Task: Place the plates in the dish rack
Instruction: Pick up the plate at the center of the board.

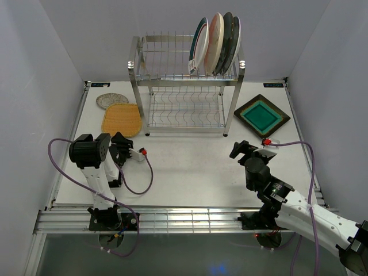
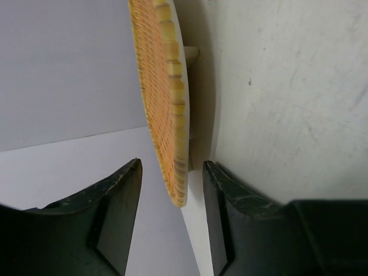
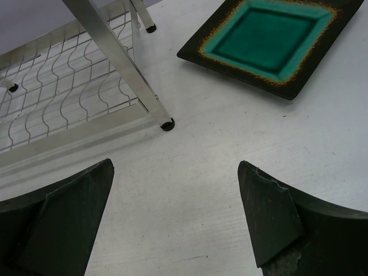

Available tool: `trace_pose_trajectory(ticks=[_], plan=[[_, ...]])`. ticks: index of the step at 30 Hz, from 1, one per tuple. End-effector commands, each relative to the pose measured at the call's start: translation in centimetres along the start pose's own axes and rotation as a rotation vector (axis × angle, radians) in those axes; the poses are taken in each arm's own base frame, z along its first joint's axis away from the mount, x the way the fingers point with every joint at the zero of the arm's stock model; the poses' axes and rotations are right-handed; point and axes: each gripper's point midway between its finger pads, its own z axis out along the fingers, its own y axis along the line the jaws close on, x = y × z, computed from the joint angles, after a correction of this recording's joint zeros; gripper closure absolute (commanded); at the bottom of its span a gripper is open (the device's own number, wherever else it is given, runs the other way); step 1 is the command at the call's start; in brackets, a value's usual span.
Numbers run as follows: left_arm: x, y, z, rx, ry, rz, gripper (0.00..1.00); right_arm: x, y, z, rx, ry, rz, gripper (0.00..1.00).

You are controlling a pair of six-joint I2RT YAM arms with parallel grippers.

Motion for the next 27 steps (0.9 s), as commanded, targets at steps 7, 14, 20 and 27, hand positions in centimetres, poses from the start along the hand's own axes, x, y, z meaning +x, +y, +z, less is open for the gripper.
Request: trace_pose_trajectory(ticks=[7,14,20,27], plan=[[0.3,0.6,0.3,-0.057,0.004,-0.071,0.5,-0.6,0.2,0.3,-0.009,-0.023,0.019,0.06],[0.3,1.1,1.1,-0.077,-0.004,-0.07,0.64,-0.6,0.2,0.3,-0.009,-0.023,0.019,0.06],[-0.1,2.1,0.5,-0.099,-0.027,-0.091,0.92,-0.8,0.1,0.3,-0.011,-0.026,0.024,0.06],[-1.2,3.4,-2.2,-0.122,-0.064,-0.12,1.0,-0.9,0.2,0.3,-0.016,-0.026,0.028,0.05]])
